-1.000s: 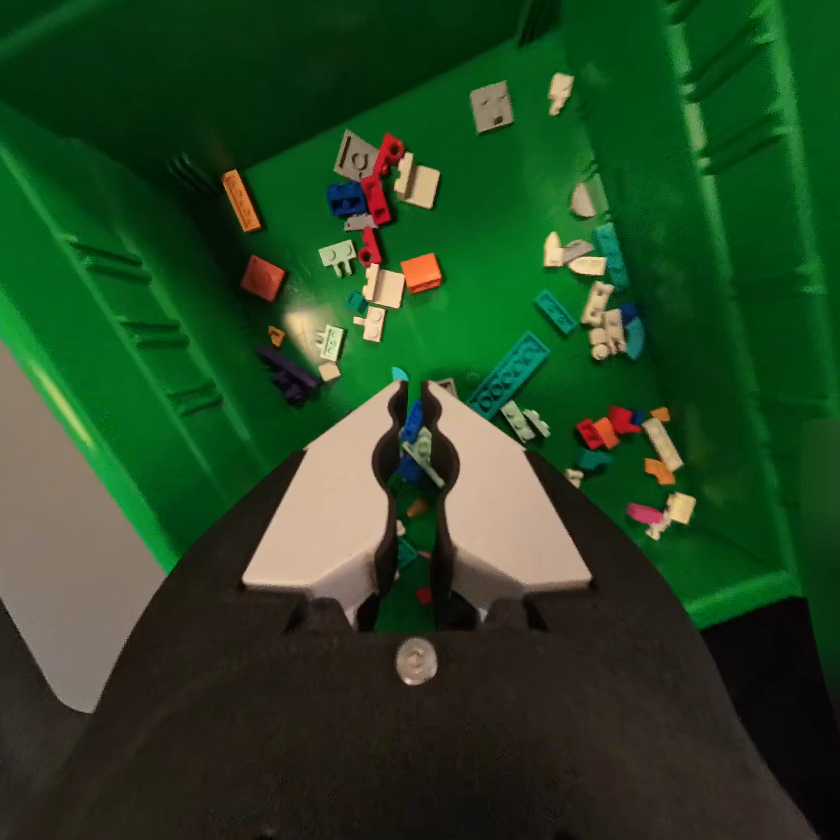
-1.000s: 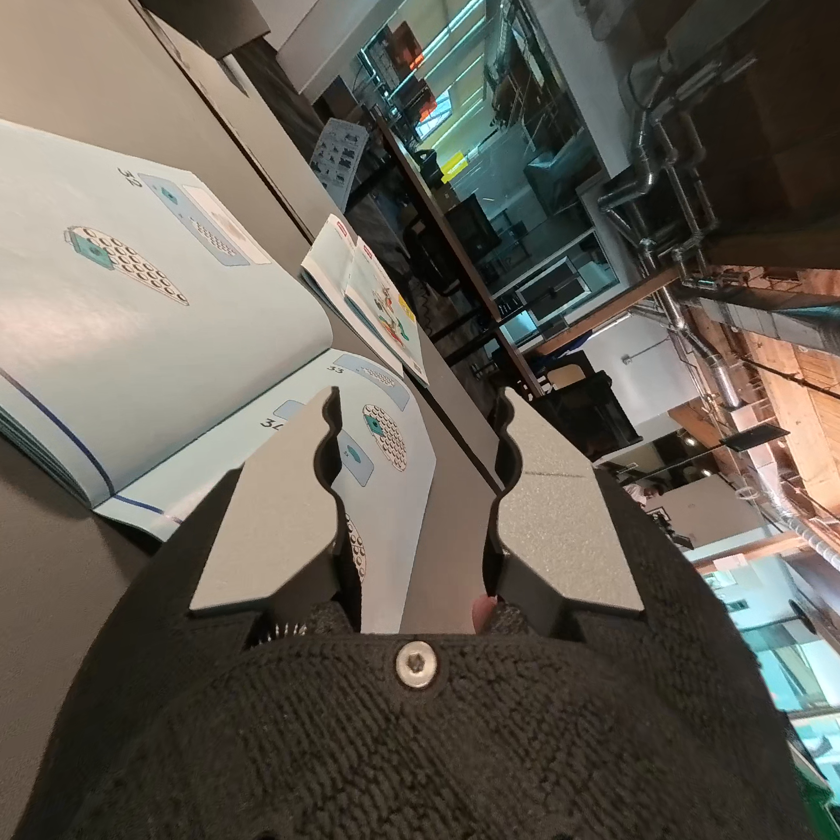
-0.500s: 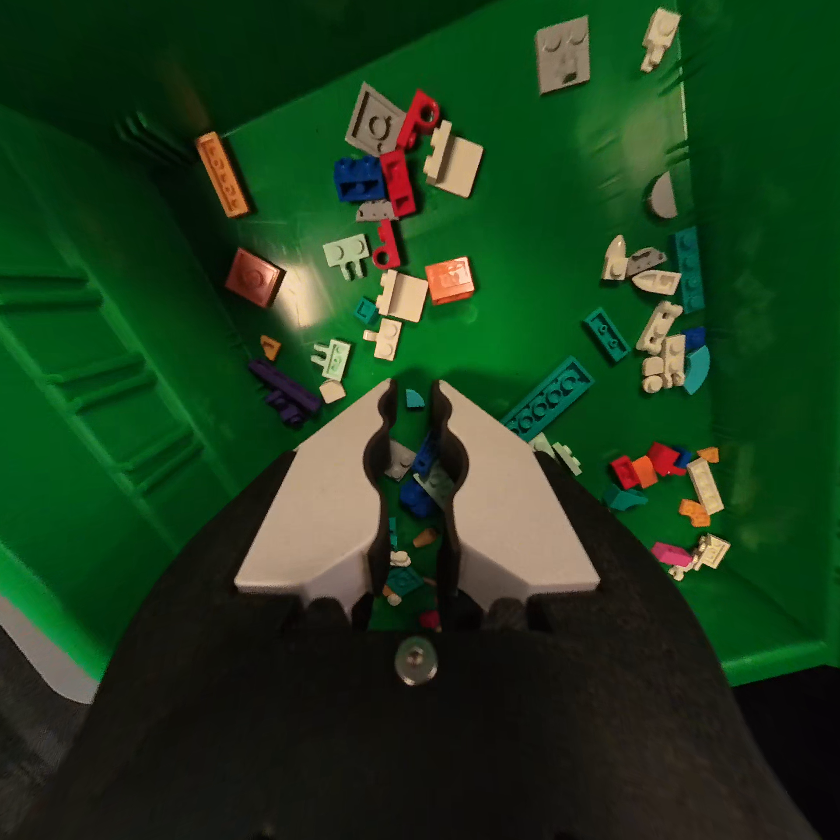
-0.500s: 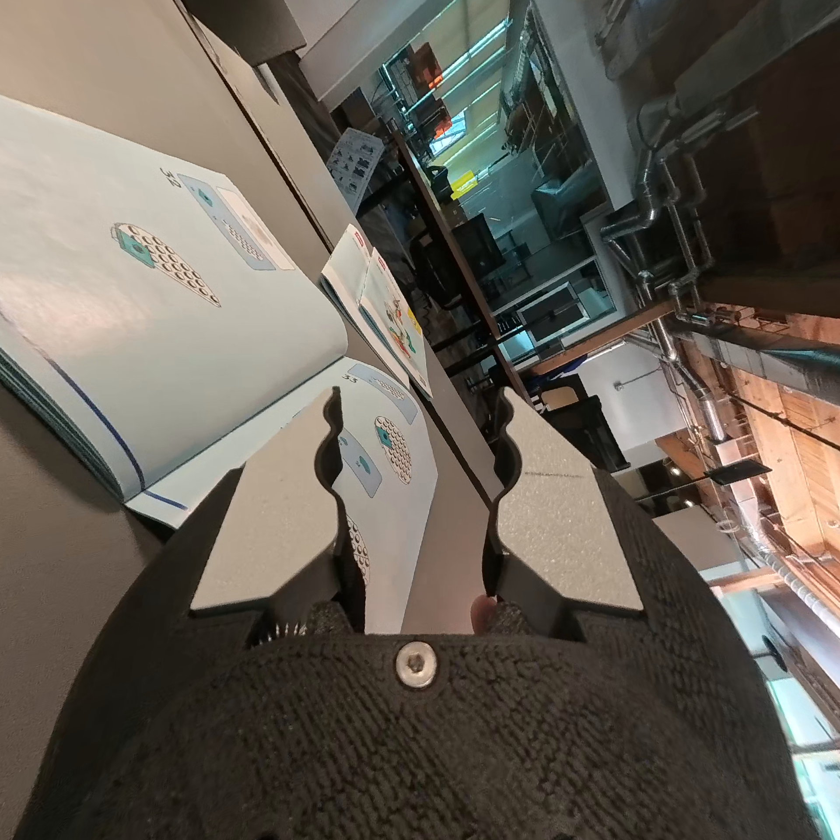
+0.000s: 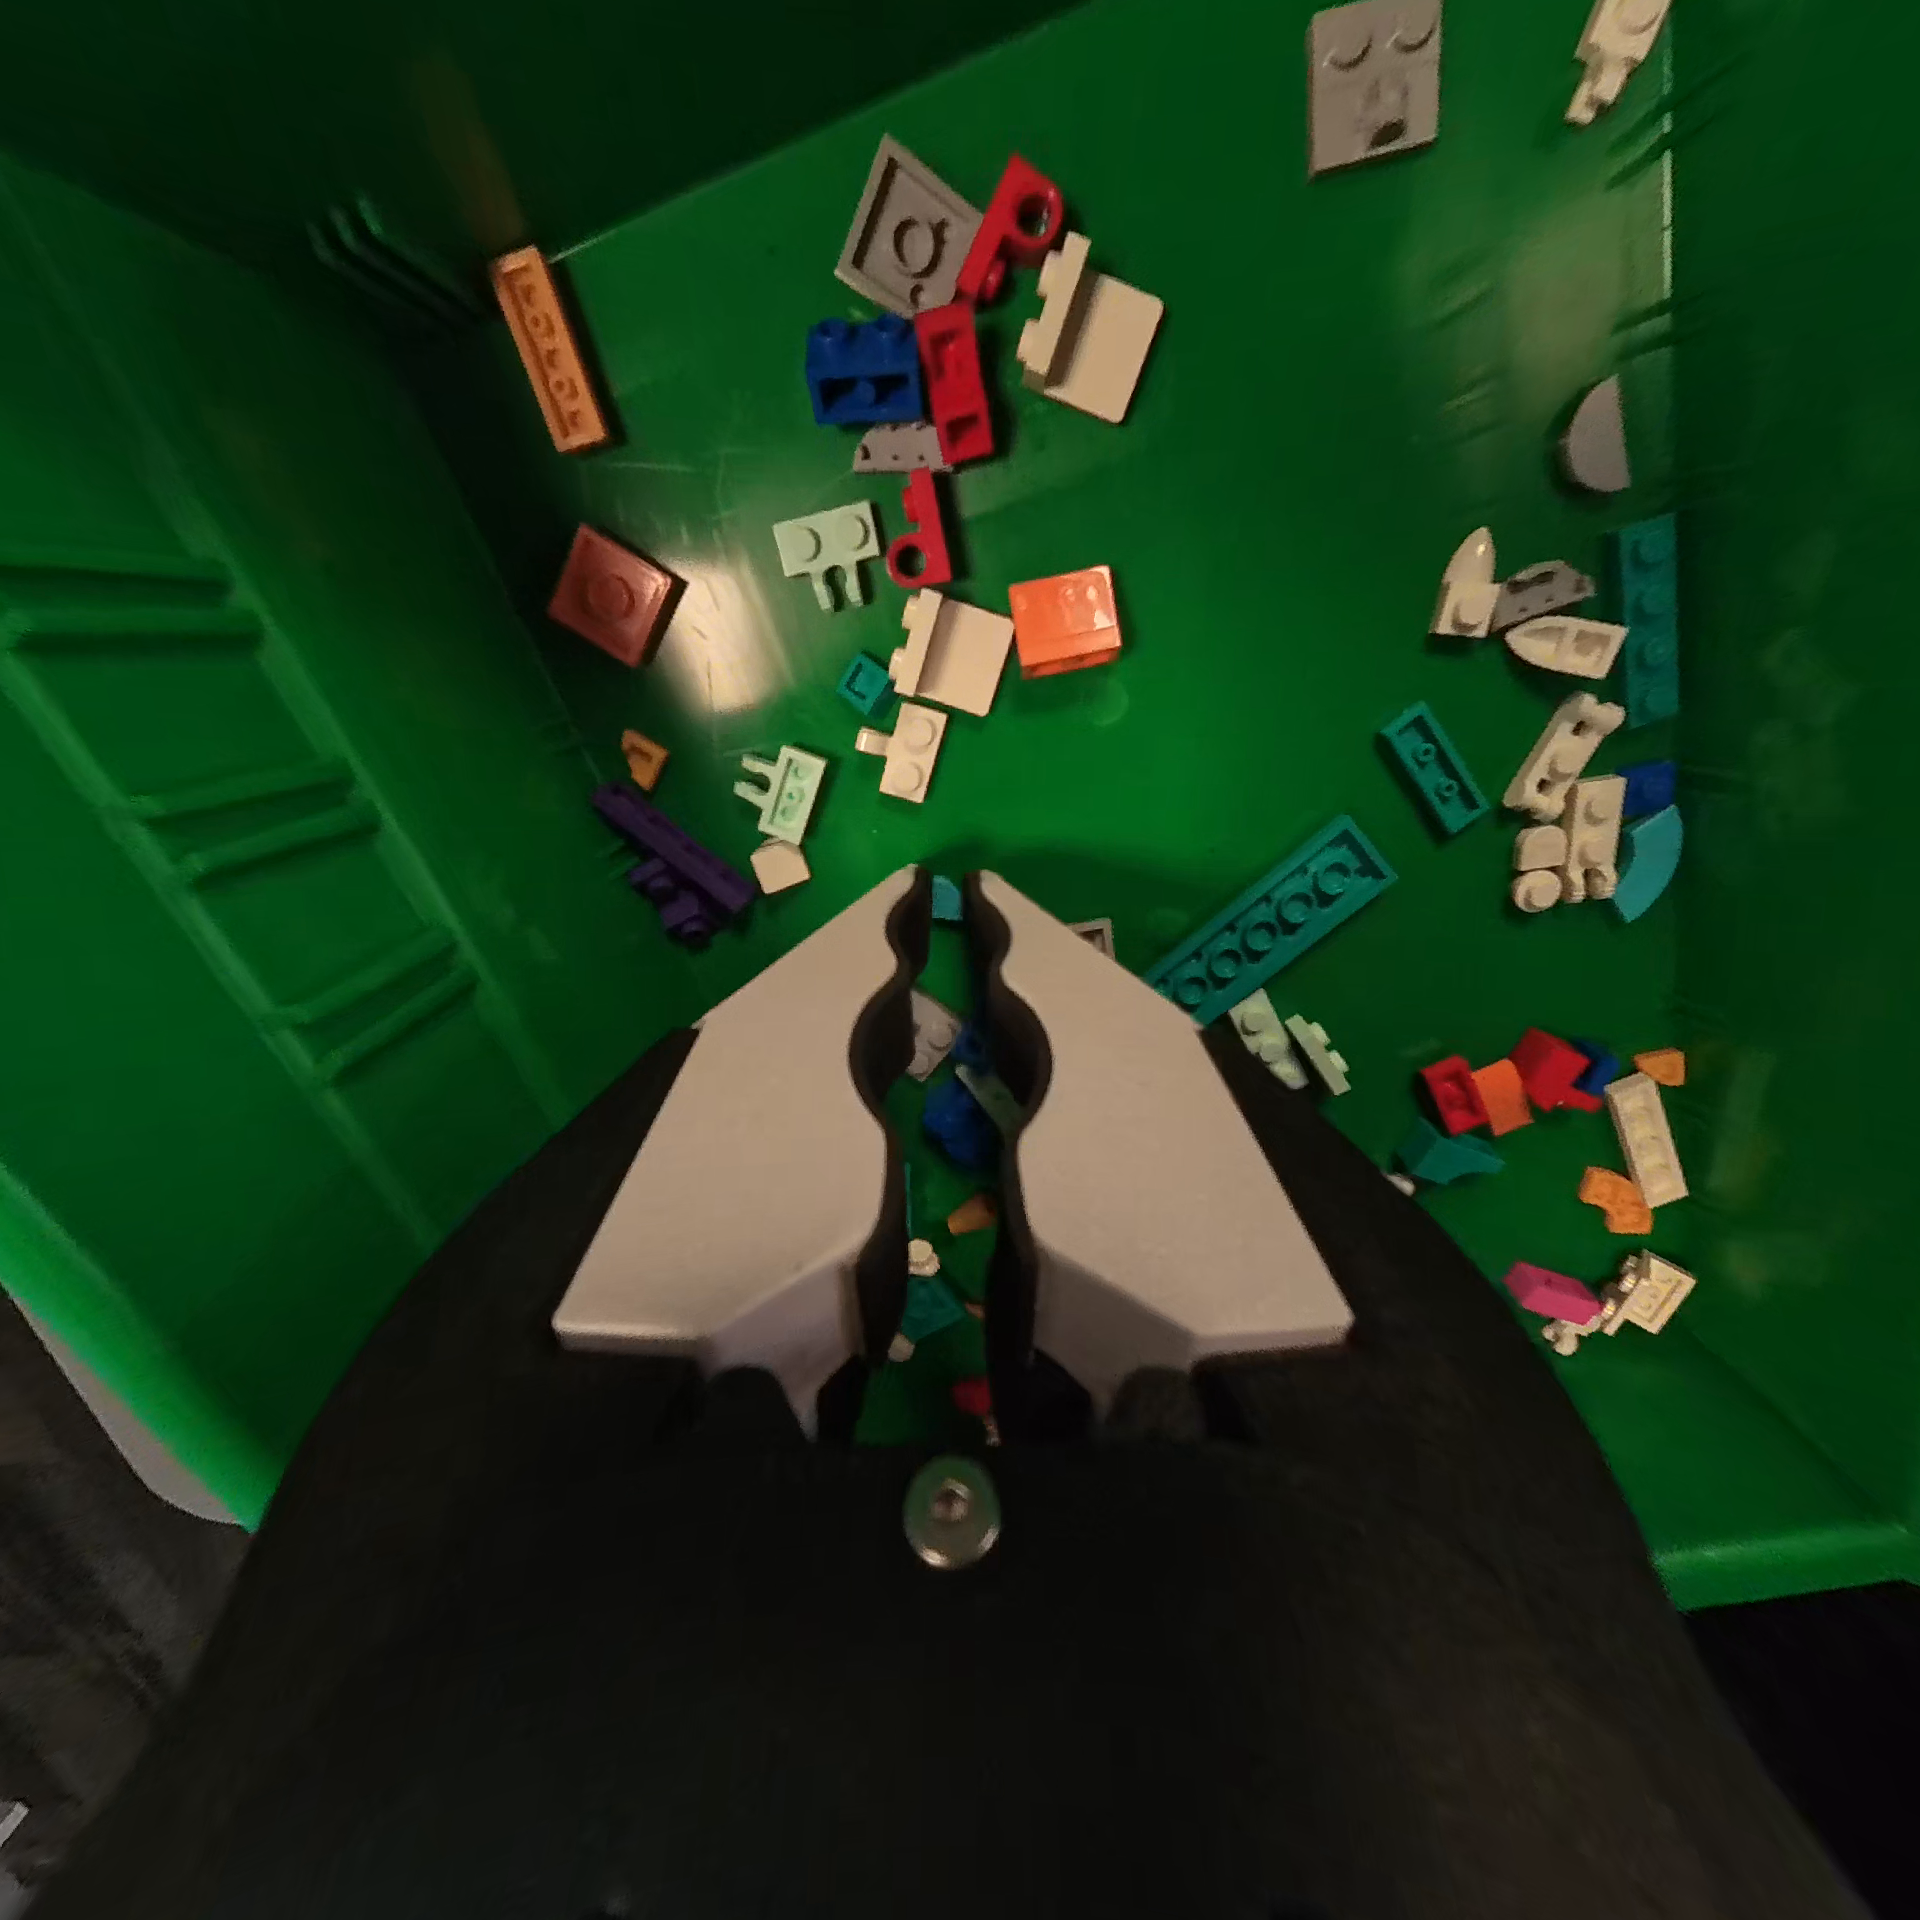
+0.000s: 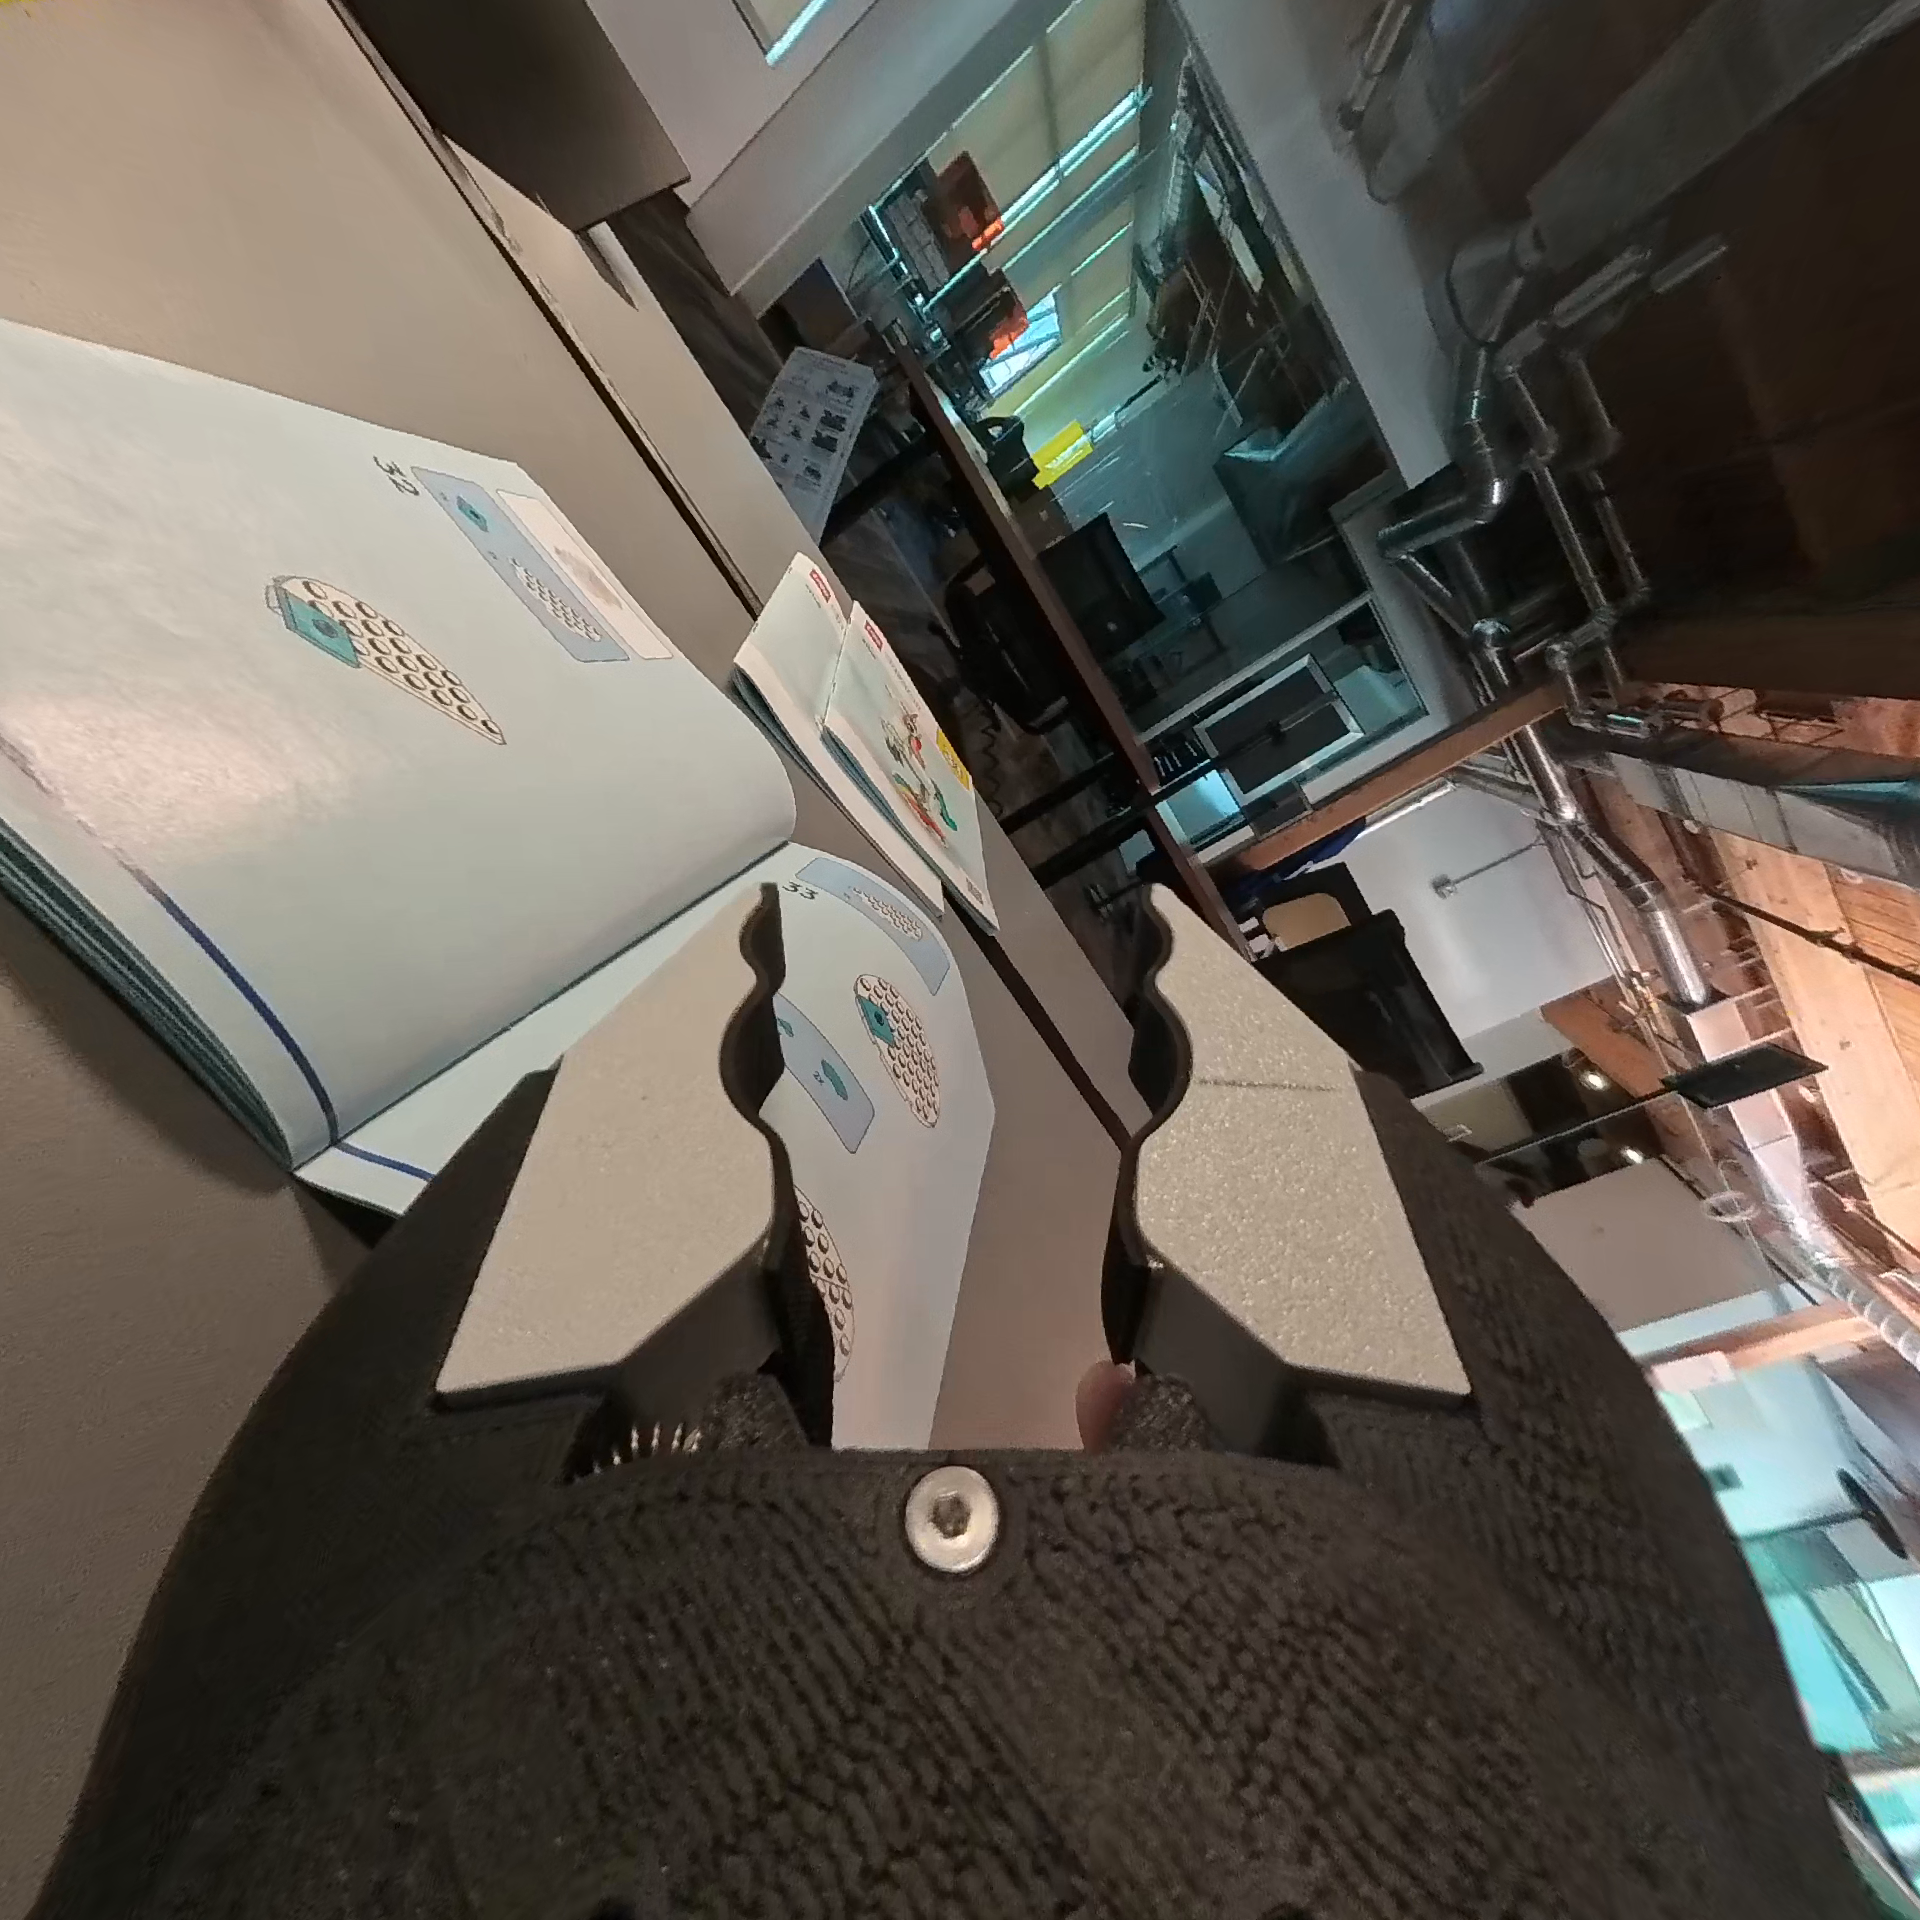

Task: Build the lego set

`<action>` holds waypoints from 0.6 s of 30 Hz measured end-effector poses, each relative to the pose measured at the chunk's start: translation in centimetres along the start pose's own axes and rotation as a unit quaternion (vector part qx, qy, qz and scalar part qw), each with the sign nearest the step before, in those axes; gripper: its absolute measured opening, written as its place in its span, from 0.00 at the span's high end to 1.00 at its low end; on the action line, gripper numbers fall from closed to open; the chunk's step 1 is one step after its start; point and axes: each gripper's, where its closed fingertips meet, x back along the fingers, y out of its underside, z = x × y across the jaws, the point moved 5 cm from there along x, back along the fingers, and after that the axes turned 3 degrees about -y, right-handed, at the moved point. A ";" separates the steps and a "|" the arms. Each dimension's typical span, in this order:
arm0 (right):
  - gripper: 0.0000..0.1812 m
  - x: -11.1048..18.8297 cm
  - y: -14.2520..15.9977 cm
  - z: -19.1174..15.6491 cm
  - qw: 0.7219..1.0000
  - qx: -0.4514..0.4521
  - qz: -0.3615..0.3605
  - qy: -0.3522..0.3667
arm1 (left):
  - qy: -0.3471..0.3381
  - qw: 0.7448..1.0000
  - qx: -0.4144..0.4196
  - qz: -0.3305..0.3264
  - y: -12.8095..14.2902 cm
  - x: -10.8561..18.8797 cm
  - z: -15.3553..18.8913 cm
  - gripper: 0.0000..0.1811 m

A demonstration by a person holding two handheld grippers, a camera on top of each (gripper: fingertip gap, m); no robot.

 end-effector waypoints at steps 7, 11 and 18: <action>0.63 0.2 -0.1 0.3 1.000 -0.025 0.013 0.001 | 0.004 1.000 -0.002 0.003 0.6 0.2 -0.2 0.98; 0.64 0.3 -0.3 0.5 0.999 -0.037 0.024 0.000 | -0.011 0.998 0.023 0.062 0.1 4.4 -0.6 0.99; 0.63 0.4 -0.7 0.6 0.998 -0.055 0.042 -0.004 | 0.023 0.953 -0.139 0.268 -1.8 15.9 12.5 0.99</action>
